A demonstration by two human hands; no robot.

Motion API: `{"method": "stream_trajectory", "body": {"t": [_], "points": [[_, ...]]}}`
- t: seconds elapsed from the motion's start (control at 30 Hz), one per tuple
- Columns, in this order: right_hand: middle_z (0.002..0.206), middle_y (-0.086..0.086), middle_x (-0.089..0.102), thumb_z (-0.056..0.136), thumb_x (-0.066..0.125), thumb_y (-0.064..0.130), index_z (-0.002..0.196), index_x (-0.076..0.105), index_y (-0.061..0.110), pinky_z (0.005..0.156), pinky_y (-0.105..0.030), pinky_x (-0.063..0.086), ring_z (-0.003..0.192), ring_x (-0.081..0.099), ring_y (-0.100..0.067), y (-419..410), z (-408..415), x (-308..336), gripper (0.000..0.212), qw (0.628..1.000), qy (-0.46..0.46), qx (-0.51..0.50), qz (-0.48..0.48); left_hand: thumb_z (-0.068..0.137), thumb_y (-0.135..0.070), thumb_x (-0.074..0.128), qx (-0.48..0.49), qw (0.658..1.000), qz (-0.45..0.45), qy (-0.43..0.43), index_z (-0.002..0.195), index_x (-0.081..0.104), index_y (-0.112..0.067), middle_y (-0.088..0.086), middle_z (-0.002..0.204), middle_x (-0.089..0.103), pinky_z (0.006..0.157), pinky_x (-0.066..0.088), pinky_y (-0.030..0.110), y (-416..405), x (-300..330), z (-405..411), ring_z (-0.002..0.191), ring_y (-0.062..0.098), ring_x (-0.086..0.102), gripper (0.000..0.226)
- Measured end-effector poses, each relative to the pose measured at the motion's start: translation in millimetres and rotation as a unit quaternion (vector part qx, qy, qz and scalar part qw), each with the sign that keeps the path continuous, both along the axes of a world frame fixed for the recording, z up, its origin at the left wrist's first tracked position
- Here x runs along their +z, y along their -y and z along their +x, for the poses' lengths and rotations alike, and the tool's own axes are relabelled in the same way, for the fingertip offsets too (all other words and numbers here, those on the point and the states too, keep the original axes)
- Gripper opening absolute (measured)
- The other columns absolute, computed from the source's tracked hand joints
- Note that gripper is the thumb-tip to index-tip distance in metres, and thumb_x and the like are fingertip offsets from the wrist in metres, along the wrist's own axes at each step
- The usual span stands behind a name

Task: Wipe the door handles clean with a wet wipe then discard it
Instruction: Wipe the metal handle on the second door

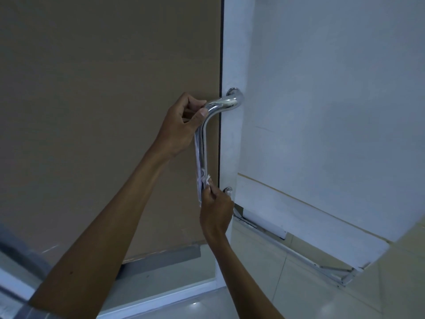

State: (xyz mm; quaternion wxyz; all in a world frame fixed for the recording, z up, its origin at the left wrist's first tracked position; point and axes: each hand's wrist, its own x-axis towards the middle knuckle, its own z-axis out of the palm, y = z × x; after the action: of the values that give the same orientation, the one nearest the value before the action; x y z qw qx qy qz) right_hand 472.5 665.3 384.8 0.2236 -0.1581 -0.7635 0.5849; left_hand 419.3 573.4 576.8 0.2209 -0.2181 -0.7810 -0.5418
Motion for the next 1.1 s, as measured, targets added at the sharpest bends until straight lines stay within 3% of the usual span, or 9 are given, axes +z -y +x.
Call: {"method": "stream_trajectory", "body": {"t": [0.13, 0.23, 0.4, 0.53, 0.67, 0.73, 0.87, 0.97, 1.1], "points": [[0.07, 0.003, 0.067, 0.096, 0.047, 0.053, 0.11, 0.082, 0.028, 0.048, -0.01, 0.027, 0.058, 0.053, -0.007, 12, 5, -12, 0.045, 0.999, -0.025, -0.022, -0.012, 0.103, -0.024, 0.065, -0.001, 1.0, 0.0, 0.002, 0.111, 0.062, -0.004, -0.013, 0.104, 0.07, 0.084, 0.052, 0.032, 0, -1, -1, 0.088, 0.0, 0.061, 0.021], [0.083, -0.004, 0.077, 0.103, 0.056, 0.037, 0.119, 0.08, 0.032, 0.052, -0.016, 0.035, 0.069, 0.068, -0.014, 6, 6, -26, 0.029, 0.999, 0.019, -0.028, -0.003, 0.102, -0.024, 0.065, -0.005, 1.0, 0.005, 0.001, 0.111, 0.061, -0.003, -0.013, 0.104, 0.07, 0.085, 0.051, 0.035, 0, -1, -1, 0.088, 0.001, 0.061, 0.023], [0.073, 0.008, 0.064, 0.102, 0.062, 0.024, 0.123, 0.077, 0.034, 0.049, -0.011, 0.038, 0.057, 0.049, 0.0, 11, 6, -31, 0.027, 0.999, 0.0, -0.026, -0.027, 0.103, -0.023, 0.064, -0.003, 1.0, 0.009, -0.001, 0.114, 0.062, -0.002, -0.009, 0.104, 0.069, 0.084, 0.051, 0.028, -1, -2, 0, 0.088, 0.0, 0.06, 0.023], [0.066, 0.0, 0.064, 0.103, 0.058, 0.027, 0.106, 0.084, 0.028, 0.051, -0.027, 0.036, 0.055, 0.049, -0.004, 4, 2, -46, 0.026, 0.999, 0.046, -0.016, -0.002, 0.102, -0.023, 0.064, -0.003, 1.0, 0.011, -0.003, 0.112, 0.062, -0.004, -0.006, 0.106, 0.069, 0.084, 0.05, 0.027, -2, -3, -2, 0.088, 0.0, 0.06, 0.022], [0.08, -0.006, 0.076, 0.103, 0.061, 0.025, 0.126, 0.076, 0.034, 0.05, -0.012, 0.037, 0.056, 0.05, 0.0, 2, 8, -51, 0.029, 1.0, 0.022, -0.006, 0.017, 0.102, -0.024, 0.064, -0.006, 1.0, 0.017, -0.005, 0.113, 0.061, -0.003, -0.007, 0.105, 0.068, 0.083, 0.049, 0.026, -2, -5, -3, 0.088, 0.0, 0.059, 0.023], [0.087, -0.005, 0.077, 0.103, 0.057, 0.025, 0.129, 0.075, 0.034, 0.054, -0.011, 0.035, 0.062, 0.054, -0.003, -6, 13, -57, 0.033, 0.998, 0.044, 0.018, 0.048, 0.103, -0.023, 0.064, -0.007, 1.0, 0.016, -0.006, 0.113, 0.061, -0.002, -0.008, 0.106, 0.069, 0.082, 0.048, 0.025, -2, -6, -4, 0.087, -0.002, 0.059, 0.024], [0.096, -0.004, 0.079, 0.104, 0.057, 0.028, 0.135, 0.07, 0.04, 0.067, -0.027, 0.041, 0.082, 0.069, -0.019, -23, 16, -70, 0.036, 0.985, 0.035, 0.062, 0.159, 0.103, -0.023, 0.064, -0.007, 1.0, 0.017, -0.005, 0.112, 0.061, -0.005, -0.01, 0.105, 0.068, 0.082, 0.048, 0.026, -1, -6, -6, 0.086, -0.004, 0.058, 0.021], [0.066, 0.001, 0.069, 0.095, 0.074, 0.021, 0.131, 0.071, 0.038, 0.048, -0.028, 0.041, 0.054, 0.061, -0.017, -41, 17, -87, 0.04, 0.954, 0.008, 0.075, 0.29, 0.103, -0.024, 0.065, -0.007, 1.0, 0.017, -0.007, 0.113, 0.062, -0.005, -0.013, 0.102, 0.068, 0.082, 0.048, 0.025, -1, -7, -6, 0.086, -0.004, 0.058, 0.022], [0.056, 0.003, 0.059, 0.089, 0.079, 0.014, 0.128, 0.073, 0.026, 0.038, -0.023, 0.029, 0.039, 0.042, -0.01, -54, 9, -99, 0.042, 0.922, -0.029, 0.078, 0.379, 0.103, -0.021, 0.064, -0.002, 1.0, 0.015, -0.006, 0.114, 0.061, 0.0, -0.017, 0.098, 0.067, 0.08, 0.047, 0.022, -1, -8, -8, 0.084, -0.007, 0.058, 0.023]]}}
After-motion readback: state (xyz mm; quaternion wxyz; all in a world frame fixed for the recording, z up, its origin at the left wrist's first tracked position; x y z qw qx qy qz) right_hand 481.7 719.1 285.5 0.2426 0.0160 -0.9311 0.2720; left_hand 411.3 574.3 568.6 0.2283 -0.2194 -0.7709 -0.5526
